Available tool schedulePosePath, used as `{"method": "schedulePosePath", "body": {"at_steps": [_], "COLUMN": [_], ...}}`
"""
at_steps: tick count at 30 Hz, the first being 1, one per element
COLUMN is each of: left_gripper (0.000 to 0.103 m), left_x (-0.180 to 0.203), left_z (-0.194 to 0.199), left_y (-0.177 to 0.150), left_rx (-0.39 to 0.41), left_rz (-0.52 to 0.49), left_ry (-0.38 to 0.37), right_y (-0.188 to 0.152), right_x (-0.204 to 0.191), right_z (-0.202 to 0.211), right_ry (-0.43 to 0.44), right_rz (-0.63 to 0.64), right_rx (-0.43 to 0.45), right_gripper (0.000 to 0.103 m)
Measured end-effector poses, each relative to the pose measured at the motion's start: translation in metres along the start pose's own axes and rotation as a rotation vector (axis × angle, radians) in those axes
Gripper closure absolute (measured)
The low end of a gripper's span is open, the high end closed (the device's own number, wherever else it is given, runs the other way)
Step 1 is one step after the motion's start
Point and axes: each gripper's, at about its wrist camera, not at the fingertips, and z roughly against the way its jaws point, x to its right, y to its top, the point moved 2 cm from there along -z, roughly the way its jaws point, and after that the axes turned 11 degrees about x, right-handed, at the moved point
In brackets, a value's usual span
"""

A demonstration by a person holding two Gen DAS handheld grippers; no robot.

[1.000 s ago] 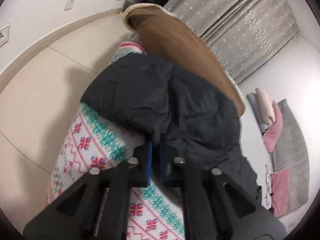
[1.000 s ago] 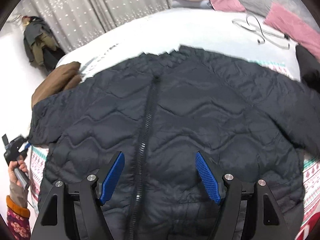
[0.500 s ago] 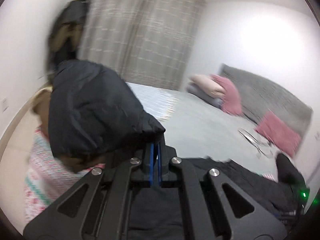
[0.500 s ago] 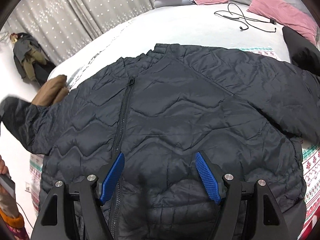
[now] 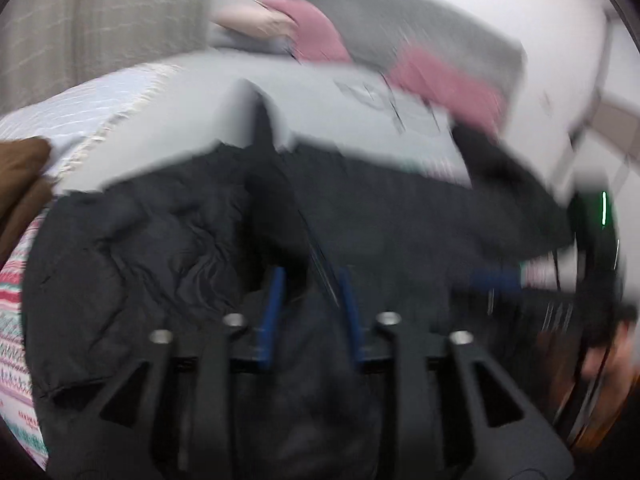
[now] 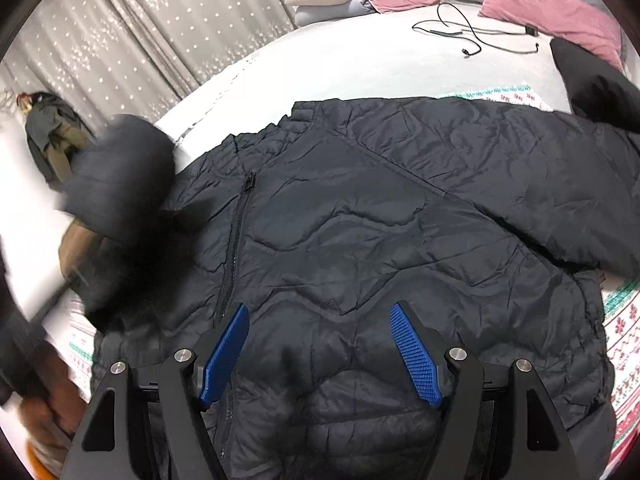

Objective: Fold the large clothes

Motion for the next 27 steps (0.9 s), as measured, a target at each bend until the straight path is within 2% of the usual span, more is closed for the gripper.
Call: {"method": "schedulePosePath", "body": {"at_steps": [2, 3, 4, 6, 7, 10, 13, 15, 18, 19, 20, 21, 24, 26, 27], "left_gripper": [0.061, 0.05, 0.037, 0.028, 0.028, 0.028, 0.031, 0.037, 0.038, 0.038, 0.038, 0.038, 0.038, 0.038, 0.039], "left_x": [0.009, 0.007, 0.007, -0.016, -0.029, -0.095, -0.146, -0.161, -0.165, -0.165, -0.163, -0.162, -0.156, -0.159, -0.161], "left_z": [0.016, 0.028, 0.036, 0.059, 0.063, 0.071, 0.06, 0.056, 0.055, 0.057, 0.059, 0.058, 0.054, 0.042, 0.035], "left_y": [-0.005, -0.003, 0.003, 0.011, 0.015, 0.011, -0.015, -0.03, -0.037, -0.038, -0.039, -0.039, -0.035, -0.038, -0.041], "left_rx": [0.025, 0.058, 0.087, 0.18, 0.21, 0.282, 0.253, 0.216, 0.225, 0.229, 0.229, 0.234, 0.234, 0.186, 0.14], "left_rz": [-0.087, -0.099, -0.095, -0.036, 0.009, 0.249, 0.419, 0.462, 0.498, 0.499, 0.496, 0.491, 0.46, 0.46, 0.473], "left_ry": [-0.015, -0.029, -0.037, -0.036, -0.023, 0.064, 0.124, 0.156, 0.14, 0.133, 0.127, 0.118, 0.092, 0.121, 0.151], "right_y": [0.001, 0.001, 0.002, 0.003, 0.004, 0.007, 0.013, 0.022, 0.032, 0.033, 0.033, 0.031, 0.029, 0.025, 0.022], "right_x": [0.006, 0.009, 0.011, 0.014, 0.015, 0.011, -0.001, -0.012, -0.02, -0.023, -0.025, -0.029, -0.038, -0.039, -0.037], "right_z": [-0.001, -0.002, -0.002, -0.002, -0.002, -0.005, -0.022, -0.044, -0.073, -0.081, -0.086, -0.088, -0.067, -0.056, -0.055], "right_ry": [0.021, 0.032, 0.043, 0.09, 0.124, 0.163, 0.174, 0.163, 0.134, 0.14, 0.15, 0.153, 0.15, 0.103, 0.077], "right_rz": [-0.024, -0.039, -0.051, -0.091, -0.116, -0.151, -0.156, -0.15, -0.172, -0.188, -0.198, -0.2, -0.148, -0.094, -0.081], "right_rx": [0.001, 0.003, 0.002, 0.001, 0.002, 0.021, 0.006, -0.004, 0.01, 0.025, 0.04, 0.045, 0.127, 0.157, 0.145], "right_gripper": [0.029, 0.029, 0.029, 0.029, 0.029, 0.029, 0.029, 0.029, 0.03, 0.044, 0.08, 0.096, 0.097, 0.097, 0.097]}}
